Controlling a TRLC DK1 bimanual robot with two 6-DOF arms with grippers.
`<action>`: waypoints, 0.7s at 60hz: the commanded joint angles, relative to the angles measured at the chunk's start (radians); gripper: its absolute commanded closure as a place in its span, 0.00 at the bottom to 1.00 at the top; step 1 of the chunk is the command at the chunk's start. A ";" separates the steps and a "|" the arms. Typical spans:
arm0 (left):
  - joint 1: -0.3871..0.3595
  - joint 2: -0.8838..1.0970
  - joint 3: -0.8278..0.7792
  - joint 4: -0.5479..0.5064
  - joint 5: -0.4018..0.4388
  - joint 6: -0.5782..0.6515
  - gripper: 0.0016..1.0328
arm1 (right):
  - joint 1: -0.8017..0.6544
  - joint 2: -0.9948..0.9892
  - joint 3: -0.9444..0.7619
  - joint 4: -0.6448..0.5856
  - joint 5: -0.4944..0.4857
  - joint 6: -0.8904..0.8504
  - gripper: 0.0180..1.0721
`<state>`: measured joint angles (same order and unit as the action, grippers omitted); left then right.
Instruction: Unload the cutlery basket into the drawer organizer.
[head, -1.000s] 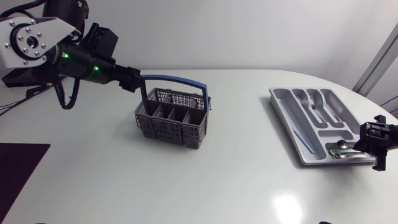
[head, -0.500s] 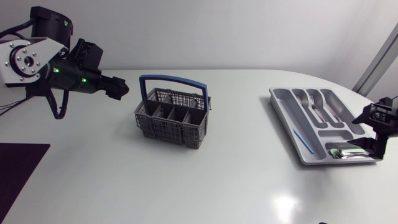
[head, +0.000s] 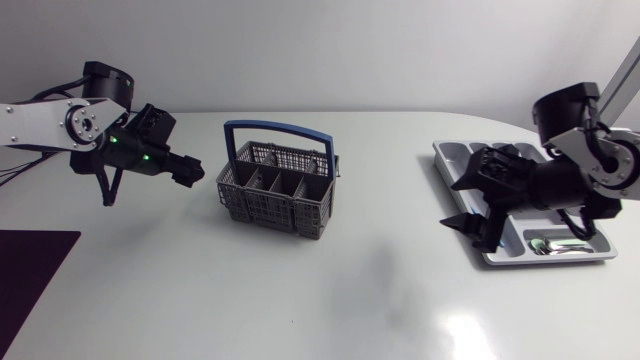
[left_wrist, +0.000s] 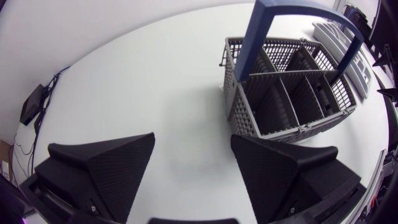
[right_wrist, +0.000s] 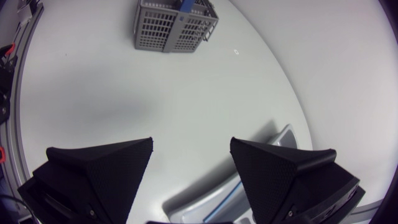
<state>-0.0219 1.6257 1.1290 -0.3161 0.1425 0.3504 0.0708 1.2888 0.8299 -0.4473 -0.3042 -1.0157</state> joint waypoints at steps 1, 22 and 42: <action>-0.006 0.043 -0.012 0.015 0.011 0.042 0.18 | 0.112 0.047 -0.009 0.033 0.042 0.160 0.15; -0.087 0.134 0.048 0.028 0.029 0.062 0.20 | 0.373 0.337 0.193 0.130 0.146 0.430 0.19; -0.145 0.117 0.017 0.035 0.052 0.079 0.20 | 0.334 0.526 0.356 0.128 0.145 0.519 0.19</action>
<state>-0.1532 1.7420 1.1503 -0.2863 0.1757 0.4046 0.4290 1.7737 1.1561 -0.3172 -0.1669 -0.5407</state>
